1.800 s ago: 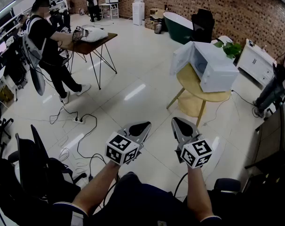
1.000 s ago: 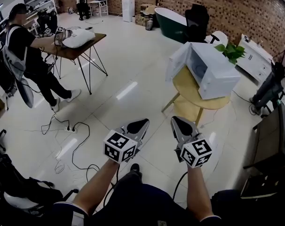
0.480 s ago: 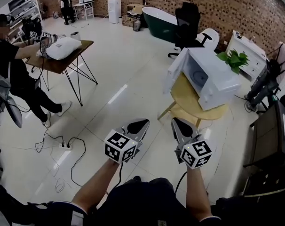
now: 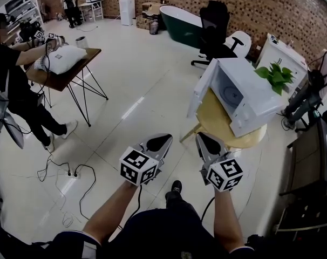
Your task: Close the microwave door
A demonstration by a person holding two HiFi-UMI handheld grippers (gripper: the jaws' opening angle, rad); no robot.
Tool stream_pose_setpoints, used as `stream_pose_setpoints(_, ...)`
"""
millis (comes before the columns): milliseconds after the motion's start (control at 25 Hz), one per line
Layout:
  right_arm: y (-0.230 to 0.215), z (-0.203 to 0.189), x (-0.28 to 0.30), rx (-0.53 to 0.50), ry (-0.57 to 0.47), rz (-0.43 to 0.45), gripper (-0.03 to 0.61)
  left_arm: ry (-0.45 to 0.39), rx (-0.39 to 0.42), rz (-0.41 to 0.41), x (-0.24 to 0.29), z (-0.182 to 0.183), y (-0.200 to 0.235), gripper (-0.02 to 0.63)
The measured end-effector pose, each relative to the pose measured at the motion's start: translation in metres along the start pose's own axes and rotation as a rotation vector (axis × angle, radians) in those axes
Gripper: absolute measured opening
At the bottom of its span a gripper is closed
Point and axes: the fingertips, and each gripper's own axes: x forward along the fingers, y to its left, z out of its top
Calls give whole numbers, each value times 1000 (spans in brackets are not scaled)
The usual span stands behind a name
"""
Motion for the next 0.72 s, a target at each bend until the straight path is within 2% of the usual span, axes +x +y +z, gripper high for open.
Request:
stream_pose_setpoints(440, -70, 0, 76, 7, 23, 77, 2, 4, -16, 37, 86, 13, 61, 8)
stream_pose_setpoints(720, -107, 9, 112, 2, 27, 130, 2, 10, -39, 89, 131, 21, 92, 8)
